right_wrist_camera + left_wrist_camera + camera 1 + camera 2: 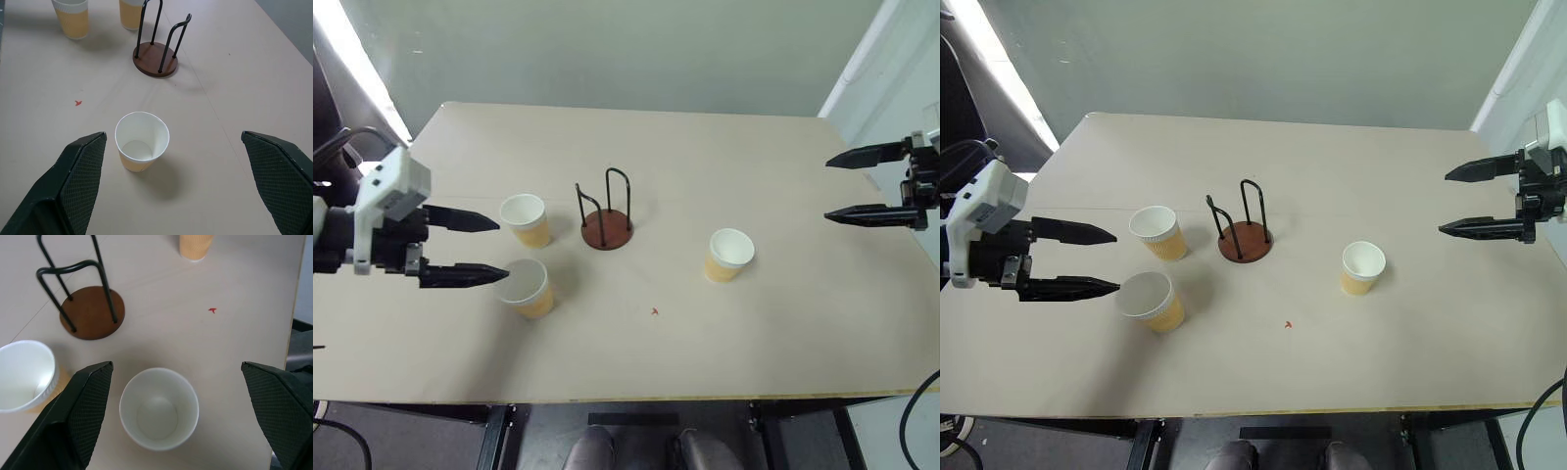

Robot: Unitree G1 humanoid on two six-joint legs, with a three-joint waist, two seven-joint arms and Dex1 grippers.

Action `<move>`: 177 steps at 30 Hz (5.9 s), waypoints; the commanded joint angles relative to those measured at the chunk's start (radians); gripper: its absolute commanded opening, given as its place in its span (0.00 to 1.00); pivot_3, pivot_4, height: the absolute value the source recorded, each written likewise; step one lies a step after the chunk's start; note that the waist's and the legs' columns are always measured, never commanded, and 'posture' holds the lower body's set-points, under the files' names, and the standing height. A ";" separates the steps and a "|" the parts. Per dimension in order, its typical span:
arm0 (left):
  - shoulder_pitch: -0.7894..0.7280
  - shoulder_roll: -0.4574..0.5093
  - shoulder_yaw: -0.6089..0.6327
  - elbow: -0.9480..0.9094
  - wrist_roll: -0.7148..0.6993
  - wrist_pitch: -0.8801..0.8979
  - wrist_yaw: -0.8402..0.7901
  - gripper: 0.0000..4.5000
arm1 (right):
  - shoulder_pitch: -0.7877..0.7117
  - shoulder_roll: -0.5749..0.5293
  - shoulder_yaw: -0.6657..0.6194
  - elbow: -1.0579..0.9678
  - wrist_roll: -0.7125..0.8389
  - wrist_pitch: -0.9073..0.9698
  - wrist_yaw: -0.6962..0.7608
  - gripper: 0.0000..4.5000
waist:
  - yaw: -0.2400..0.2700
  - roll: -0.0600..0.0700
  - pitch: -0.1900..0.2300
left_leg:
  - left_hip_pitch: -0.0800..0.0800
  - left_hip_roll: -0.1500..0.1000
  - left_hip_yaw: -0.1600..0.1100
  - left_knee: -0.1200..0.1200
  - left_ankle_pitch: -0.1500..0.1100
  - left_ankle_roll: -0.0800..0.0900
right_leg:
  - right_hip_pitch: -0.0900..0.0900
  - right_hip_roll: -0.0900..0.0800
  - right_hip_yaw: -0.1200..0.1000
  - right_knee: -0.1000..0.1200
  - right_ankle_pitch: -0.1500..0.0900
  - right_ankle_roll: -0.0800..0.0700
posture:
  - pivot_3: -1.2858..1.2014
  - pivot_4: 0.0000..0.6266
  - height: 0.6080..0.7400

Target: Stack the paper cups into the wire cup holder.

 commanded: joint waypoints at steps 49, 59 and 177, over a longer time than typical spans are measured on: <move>-0.574 -0.712 -0.459 0.355 0.470 0.108 0.496 0.02 | 0.160 -0.032 -0.212 -0.317 0.194 0.179 -0.120 1.00 | 0.025 0.000 0.000 | -0.001 -0.002 0.011 0.011 0.000 0.003 | 0.005 0.002 0.014 -0.011 0.008 0.015 | 0.52 0.24 1.00; -0.554 -0.603 -0.456 0.117 0.341 0.167 0.266 0.02 | 0.235 -0.051 -0.193 -0.388 0.238 0.196 -0.057 1.00 | 0.028 0.000 0.000 | -0.002 -0.003 0.016 0.012 0.000 0.004 | 0.005 0.003 0.014 -0.012 0.008 0.017 | 0.52 0.24 1.00; 0.007 -0.129 0.095 -0.381 -0.219 0.113 0.109 1.00 | -0.112 0.279 0.232 -0.556 0.184 0.245 -0.048 0.01 | -0.006 0.003 0.001 | 0.001 0.002 0.026 0.010 -0.006 0.006 | -0.005 0.012 0.035 -0.007 0.008 0.015 | 0.52 0.24 1.00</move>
